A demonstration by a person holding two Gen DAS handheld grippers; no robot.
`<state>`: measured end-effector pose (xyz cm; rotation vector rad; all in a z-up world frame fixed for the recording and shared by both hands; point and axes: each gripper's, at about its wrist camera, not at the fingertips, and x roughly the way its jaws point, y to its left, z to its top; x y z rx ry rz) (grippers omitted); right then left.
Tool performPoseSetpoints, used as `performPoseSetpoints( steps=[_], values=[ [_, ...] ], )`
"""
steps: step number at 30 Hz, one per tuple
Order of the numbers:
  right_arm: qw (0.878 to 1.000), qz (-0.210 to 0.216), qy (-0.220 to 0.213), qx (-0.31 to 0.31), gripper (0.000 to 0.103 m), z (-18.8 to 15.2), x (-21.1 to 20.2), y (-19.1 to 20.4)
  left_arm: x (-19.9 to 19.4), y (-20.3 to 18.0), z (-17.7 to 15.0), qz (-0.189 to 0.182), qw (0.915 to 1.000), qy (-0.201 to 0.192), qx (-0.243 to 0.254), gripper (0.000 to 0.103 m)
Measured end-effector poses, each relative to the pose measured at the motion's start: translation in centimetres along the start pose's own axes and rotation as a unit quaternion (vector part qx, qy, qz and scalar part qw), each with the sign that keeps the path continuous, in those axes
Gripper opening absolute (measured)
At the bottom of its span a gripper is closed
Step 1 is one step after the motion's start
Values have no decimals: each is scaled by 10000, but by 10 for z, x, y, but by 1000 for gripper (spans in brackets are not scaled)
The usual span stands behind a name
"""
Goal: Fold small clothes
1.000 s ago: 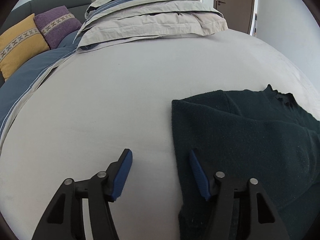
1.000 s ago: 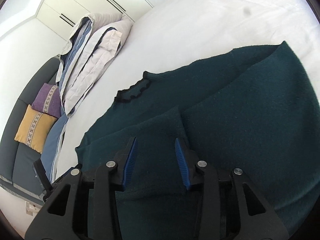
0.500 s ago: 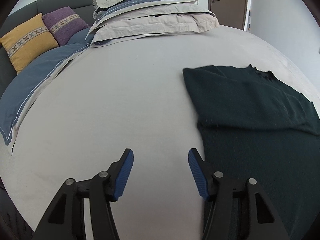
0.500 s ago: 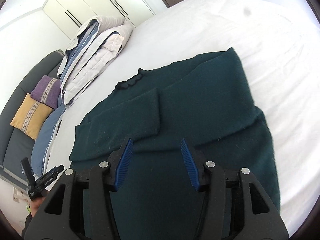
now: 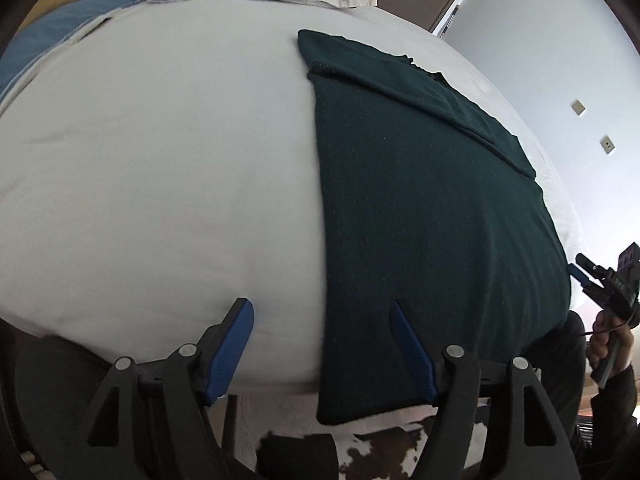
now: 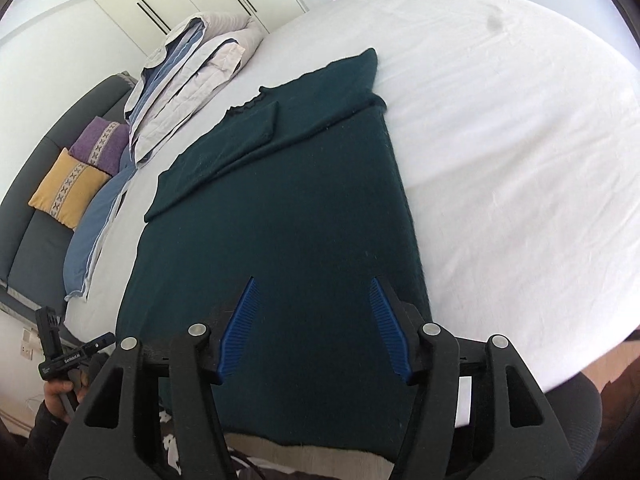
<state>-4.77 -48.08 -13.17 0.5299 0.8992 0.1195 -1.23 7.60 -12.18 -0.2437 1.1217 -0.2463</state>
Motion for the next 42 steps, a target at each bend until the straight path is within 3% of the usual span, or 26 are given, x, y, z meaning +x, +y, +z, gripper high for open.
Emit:
performPoseSetpoints(
  steps=[5,9,13,18,22,27,29,42],
  values=[
    [9990,225,135,355,57,-31,-20,-31,-2,5,-21,-454,9985,220,-189,70],
    [9972,395,115,622,57,-47,-36,-51,11,6,-28,-566,9970,459,-266,69],
    [9965,333,245,723,57,-50,-40,-61,12,7,-26,-645,9968,396,-276,69],
    [9960,315,497,679,57,-49,-37,-65,15,10,-24,-713,9957,491,-328,46],
    [9963,250,598,569,57,-48,-42,-65,15,9,-25,-737,9954,541,-272,44],
    [9957,26,828,406,57,-43,-40,-63,22,6,-26,-728,9947,706,-184,16],
    [9949,-40,951,346,57,-42,-37,-61,21,4,-26,-698,9950,694,-146,11],
    [9866,-539,1528,-161,57,-39,-21,-55,8,4,-23,-754,9958,513,-77,6]
  ],
)
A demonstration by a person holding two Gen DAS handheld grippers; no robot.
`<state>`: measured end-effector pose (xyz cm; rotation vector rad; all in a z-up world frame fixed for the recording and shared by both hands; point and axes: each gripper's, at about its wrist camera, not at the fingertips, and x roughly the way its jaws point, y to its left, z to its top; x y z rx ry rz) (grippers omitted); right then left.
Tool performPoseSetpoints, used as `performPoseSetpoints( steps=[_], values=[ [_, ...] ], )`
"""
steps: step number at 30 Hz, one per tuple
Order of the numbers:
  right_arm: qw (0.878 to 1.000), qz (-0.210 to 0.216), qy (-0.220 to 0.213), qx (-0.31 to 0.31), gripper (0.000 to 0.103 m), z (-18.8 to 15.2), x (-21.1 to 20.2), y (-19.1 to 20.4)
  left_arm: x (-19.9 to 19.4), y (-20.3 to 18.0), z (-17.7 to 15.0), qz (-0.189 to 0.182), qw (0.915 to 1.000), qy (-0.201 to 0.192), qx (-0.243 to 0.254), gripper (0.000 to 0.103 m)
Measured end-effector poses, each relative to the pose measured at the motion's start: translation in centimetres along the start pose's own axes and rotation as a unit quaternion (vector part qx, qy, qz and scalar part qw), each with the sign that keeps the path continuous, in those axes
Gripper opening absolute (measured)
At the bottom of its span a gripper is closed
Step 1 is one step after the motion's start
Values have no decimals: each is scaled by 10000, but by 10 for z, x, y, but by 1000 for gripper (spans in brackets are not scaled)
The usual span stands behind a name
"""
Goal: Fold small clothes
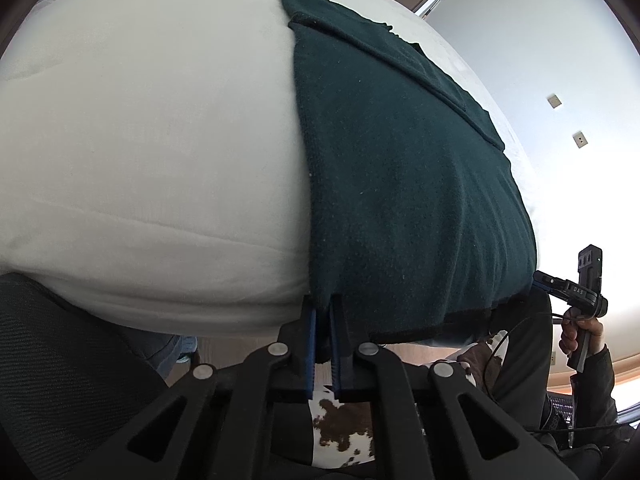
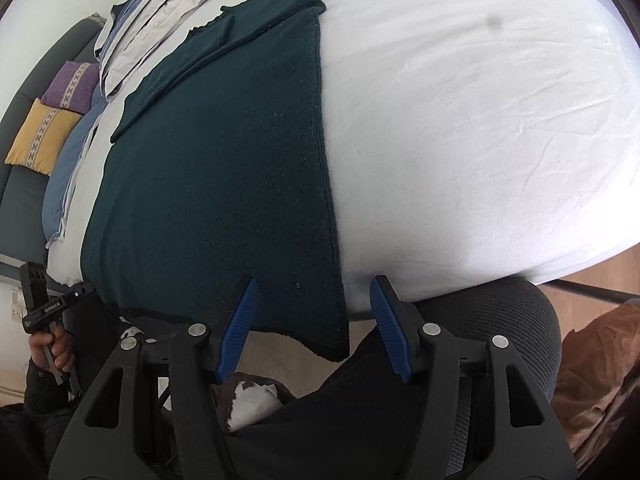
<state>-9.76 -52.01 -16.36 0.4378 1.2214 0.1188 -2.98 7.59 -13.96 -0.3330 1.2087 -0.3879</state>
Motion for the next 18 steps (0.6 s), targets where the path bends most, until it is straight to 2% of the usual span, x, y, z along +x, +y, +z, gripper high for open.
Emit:
performPoseSetpoints(
  steps=[10,14,18],
  values=[
    [9943,-463,692,-670,54,10,24,20,-4,1,0,-18,10000,-65,16,6],
    [9927,-478,771,-796,29,6,25,16,-5,-1,0,-17,10000,-75,45,6],
    [9954,-321,602,-666,12,1,16,4,-7,-3,1,-40,9999,-116,44,6]
  ],
)
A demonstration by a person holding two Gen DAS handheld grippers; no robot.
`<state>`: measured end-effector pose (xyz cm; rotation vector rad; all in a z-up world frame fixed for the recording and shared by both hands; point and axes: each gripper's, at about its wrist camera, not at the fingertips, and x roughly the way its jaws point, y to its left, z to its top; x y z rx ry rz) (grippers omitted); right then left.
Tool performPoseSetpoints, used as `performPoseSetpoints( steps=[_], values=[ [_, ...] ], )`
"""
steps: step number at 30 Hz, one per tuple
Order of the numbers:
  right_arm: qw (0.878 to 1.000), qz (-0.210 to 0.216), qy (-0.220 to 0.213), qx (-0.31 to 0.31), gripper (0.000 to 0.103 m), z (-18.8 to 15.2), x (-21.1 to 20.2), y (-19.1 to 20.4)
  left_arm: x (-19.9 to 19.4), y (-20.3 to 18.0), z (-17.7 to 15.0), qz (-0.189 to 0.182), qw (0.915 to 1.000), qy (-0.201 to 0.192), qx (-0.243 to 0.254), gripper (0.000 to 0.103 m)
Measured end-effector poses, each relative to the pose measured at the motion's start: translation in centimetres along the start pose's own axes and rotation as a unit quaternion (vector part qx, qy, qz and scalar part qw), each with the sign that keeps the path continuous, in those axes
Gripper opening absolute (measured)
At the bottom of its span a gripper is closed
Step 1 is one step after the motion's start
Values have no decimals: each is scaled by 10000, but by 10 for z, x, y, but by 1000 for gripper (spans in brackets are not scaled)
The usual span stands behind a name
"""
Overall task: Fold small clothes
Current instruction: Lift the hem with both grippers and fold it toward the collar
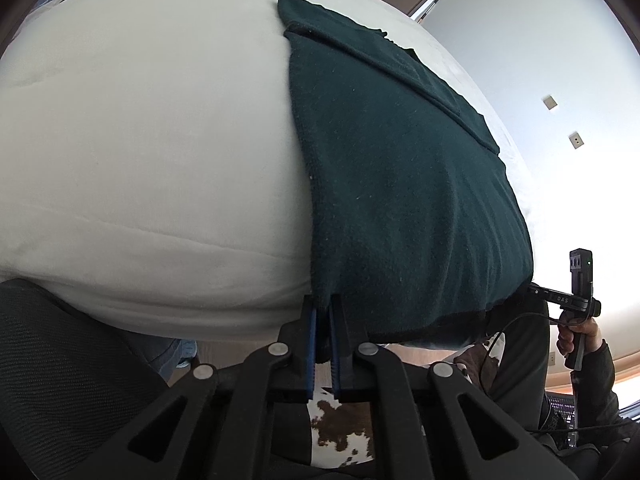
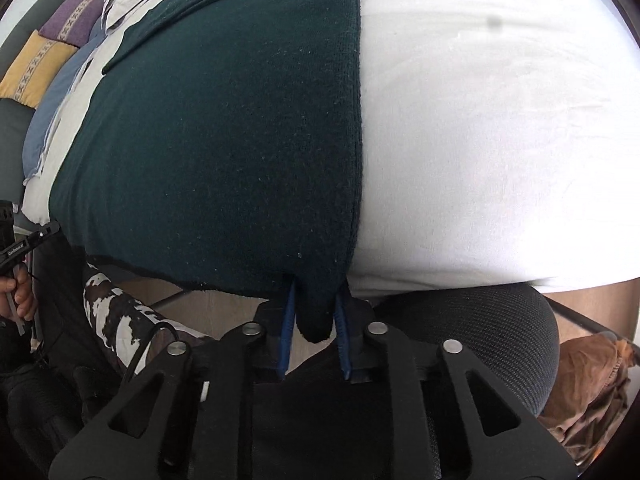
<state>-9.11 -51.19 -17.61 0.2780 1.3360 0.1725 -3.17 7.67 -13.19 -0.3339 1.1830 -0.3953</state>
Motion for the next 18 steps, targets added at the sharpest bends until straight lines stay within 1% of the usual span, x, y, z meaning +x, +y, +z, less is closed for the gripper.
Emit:
performPoseSetpoints(
  steps=[2,4,7,10,13,15,18],
  values=[
    [9993,268,-233,144,8,-4,-10,-7,-5,1,1,-109,9999,-75,-68,6],
    [9955,704,-558,312,7,-8,-23,-10,-13,1,5,-314,9992,-183,-192,6],
    [9823,1403,-1094,586,7,-8,-48,-15,-27,1,14,-724,9956,-424,-424,6],
    [9624,2031,-1618,797,7,2,-72,-18,-42,-2,25,-1116,9891,-717,-634,5],
    [9362,2695,-2026,991,7,18,-89,-22,-56,-5,41,-1450,9806,-1031,-824,4],
    [9210,3017,-2217,1075,7,31,-95,-20,-62,-4,54,-1723,9727,-1208,-976,4],
    [9062,3271,-2438,1115,7,49,-102,-12,-66,-5,75,-1922,9645,-1400,-1147,4]
  ],
)
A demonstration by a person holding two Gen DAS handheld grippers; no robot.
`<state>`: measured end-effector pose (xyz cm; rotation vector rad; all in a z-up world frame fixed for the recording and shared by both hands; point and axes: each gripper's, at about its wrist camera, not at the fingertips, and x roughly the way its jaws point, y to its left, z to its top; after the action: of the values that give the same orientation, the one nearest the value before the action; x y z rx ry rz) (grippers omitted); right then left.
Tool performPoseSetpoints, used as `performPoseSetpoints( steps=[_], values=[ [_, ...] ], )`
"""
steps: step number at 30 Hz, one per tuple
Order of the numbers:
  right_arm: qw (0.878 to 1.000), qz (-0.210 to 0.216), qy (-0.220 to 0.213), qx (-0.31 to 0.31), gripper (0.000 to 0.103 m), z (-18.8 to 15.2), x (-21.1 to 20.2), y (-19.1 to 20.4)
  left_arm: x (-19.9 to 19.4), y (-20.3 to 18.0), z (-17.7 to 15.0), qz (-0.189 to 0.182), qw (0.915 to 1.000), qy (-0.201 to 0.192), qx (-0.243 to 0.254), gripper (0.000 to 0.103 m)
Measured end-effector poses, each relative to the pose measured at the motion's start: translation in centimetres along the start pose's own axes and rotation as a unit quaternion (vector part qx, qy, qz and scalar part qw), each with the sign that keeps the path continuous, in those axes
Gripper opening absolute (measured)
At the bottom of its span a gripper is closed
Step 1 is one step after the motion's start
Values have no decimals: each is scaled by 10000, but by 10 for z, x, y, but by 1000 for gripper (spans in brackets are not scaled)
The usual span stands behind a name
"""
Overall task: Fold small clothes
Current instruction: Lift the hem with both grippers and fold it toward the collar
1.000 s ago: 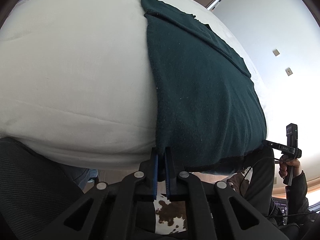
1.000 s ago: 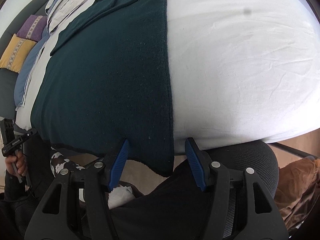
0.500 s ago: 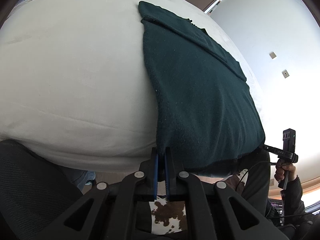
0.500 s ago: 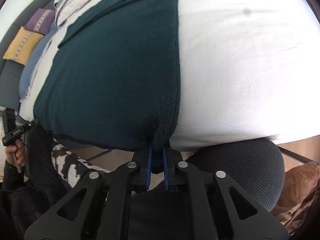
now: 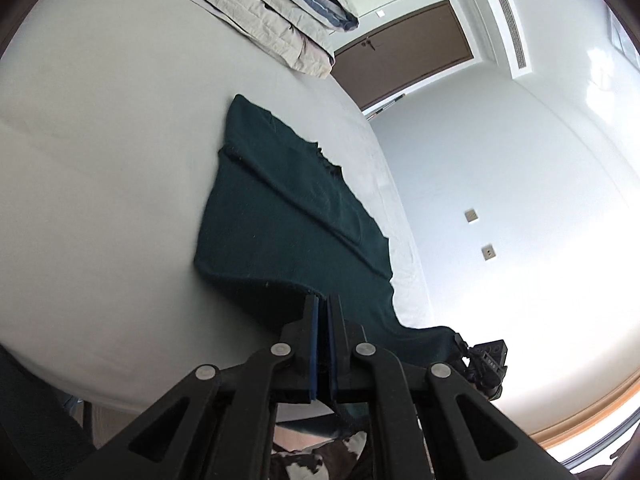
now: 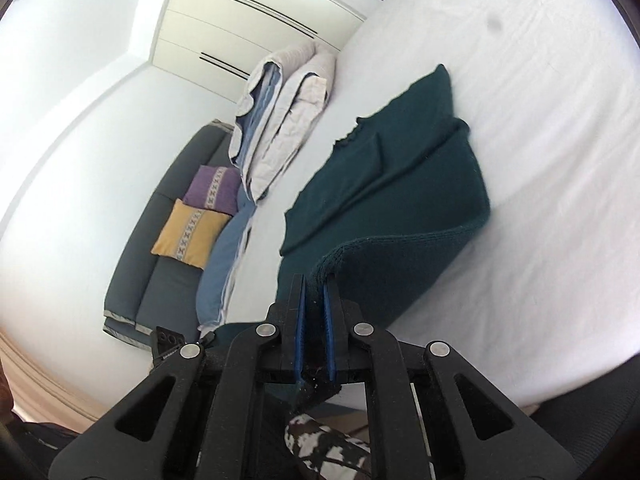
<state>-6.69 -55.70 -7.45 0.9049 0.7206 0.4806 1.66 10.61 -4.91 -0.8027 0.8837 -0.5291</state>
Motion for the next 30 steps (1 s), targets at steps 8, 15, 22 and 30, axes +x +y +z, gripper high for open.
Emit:
performPoseSetpoints(
  steps=[8,15,22,30],
  values=[
    [9986,209,-459,146,7,62,42,18,22,-14,54,-204,9989,-377,-182,4],
    [9944,245,-863,565,7,133,84,-7,51,-1,118,19,9960,-781,-432,0],
    [9951,127,-862,470,7,170,130,-17,74,-5,98,1010,9916,-547,588,26],
    [9978,-512,-365,195,8,110,125,-33,80,18,29,1580,9737,-108,1638,75]
  ],
)
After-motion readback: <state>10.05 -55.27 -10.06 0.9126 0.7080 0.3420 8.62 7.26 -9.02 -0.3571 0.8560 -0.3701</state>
